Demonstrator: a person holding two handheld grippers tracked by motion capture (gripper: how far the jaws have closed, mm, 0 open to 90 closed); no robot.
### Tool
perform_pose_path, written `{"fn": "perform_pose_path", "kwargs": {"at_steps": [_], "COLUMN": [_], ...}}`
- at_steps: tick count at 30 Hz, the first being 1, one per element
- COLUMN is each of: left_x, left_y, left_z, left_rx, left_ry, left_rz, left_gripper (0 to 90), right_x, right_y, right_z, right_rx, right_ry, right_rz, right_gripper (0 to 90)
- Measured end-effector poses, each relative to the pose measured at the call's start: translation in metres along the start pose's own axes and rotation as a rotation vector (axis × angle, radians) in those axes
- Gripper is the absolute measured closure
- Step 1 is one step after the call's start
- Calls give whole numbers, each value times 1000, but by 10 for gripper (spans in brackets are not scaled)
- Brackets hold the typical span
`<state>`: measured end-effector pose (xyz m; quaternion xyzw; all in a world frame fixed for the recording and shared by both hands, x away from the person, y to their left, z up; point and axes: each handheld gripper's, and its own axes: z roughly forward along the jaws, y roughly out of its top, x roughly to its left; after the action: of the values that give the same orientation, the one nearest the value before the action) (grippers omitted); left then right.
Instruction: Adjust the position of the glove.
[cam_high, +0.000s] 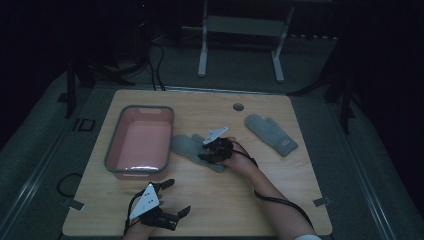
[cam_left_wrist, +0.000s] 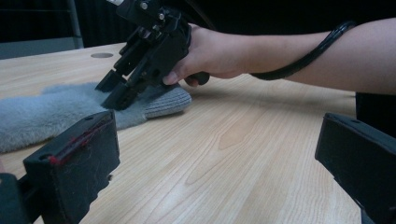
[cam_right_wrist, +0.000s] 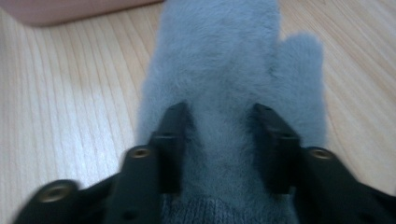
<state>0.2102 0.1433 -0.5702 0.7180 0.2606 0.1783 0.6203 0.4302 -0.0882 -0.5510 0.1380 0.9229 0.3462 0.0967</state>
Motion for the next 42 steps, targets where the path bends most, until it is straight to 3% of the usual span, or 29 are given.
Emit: {"fn": "perform_pose_path", "kwargs": {"at_steps": [2, 3, 5, 7, 8, 9, 11, 12, 13, 15, 17, 19, 20, 21, 22, 25, 30, 33, 36, 42], "left_x": [0, 0, 0, 0, 0, 0, 0, 0, 0, -1, -1, -1, -1, -1, -1, -1, -1, -1, -1, -1], "left_y": [0, 0, 0, 0, 0, 0, 0, 0, 0, 0, 0, 0, 0, 1, 1, 1, 1, 1, 1, 1], "left_z": [0, 0, 0, 0, 0, 0, 0, 0, 0, 0, 1, 1, 1, 1, 1, 0, 0, 1, 1, 0], "left_rx": [-1, -2, -5, -4, -5, -5, -7, -7, -7, -9, -7, -9, -9, -9, -9, -10, -12, -12, -13, -15], "left_ry": [-1, -1, -1, 0, 0, -1, -1, -1, -1, -1, 0, 1, 1, 1, 1, 1, -1, -2, -1, -1], "left_rz": [0, 0, -2, -4, -6, -6, -3, -3, -3, -5, -3, -5, -5, -7, -5, -2, -2, 0, 1, 1], "left_gripper": [2, 2, 2, 2, 2, 2, 2, 2, 2, 2, 2, 2, 2, 2, 2, 2, 2, 2, 2, 2], "right_x": [-1, -1, 1, 7, 12, 12, 15, 15, 17, 20, 22, 29, 29, 32, 37, 40, 49, 48, 44, 44], "right_y": [-3, -3, -2, -1, -1, -1, -3, -3, -5, -7, -7, -7, -7, -8, -9, -15, -25, -32, -41, -42], "right_z": [-1, -3, -5, -10, -16, -16, -25, -25, -33, -43, -46, -55, -55, -59, -62, -65, -63, -55, -41, -35], "right_rx": [-17, -22, -26, -40, -69, -69, -111, -111, -143, -178, -190, -221, -221, -231, -257, -292, -307, -295, -263, -243], "right_ry": [4, -5, -18, -62, -91, -91, -146, -146, -190, -251, -278, -358, -358, -400, -438, -484, -572, -575, -540, -534], "right_rz": [35, 106, 111, 132, 186, 186, 273, 273, 349, 437, 459, 549, 549, 583, 650, 759, 845, 895, 941, 905], "right_gripper": [754, 825, 840, 852, 856, 856, 860, 860, 861, 860, 860, 860, 860, 860, 859, 859, 859, 859, 858, 815]}}
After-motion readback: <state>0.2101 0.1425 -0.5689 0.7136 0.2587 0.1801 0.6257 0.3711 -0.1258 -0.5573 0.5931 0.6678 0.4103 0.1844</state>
